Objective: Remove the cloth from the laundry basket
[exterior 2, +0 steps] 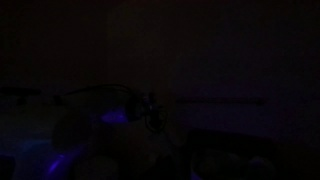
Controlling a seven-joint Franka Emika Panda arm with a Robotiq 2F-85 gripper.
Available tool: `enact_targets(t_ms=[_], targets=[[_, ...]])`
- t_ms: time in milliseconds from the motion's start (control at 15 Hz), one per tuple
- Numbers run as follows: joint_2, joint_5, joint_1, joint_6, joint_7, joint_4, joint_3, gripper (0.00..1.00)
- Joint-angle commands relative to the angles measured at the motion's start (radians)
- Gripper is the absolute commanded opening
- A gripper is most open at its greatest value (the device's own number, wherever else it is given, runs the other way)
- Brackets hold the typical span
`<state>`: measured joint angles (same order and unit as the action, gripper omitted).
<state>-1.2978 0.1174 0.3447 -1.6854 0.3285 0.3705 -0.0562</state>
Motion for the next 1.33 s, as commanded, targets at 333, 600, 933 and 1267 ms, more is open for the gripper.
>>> enact_targets(t_ms=[333,600,933,1267], targets=[[-0.007,0.081,0.165,-0.039,-0.249,0.005,-0.019,0.09],[-0.037,0.052,0.16,0.04,-0.266,0.009,0.001,0.08],[-0.081,0.021,0.083,0.123,-0.232,-0.009,0.015,0.58],[-0.063,-0.021,-0.019,0.117,-0.212,0.009,0.037,0.89]])
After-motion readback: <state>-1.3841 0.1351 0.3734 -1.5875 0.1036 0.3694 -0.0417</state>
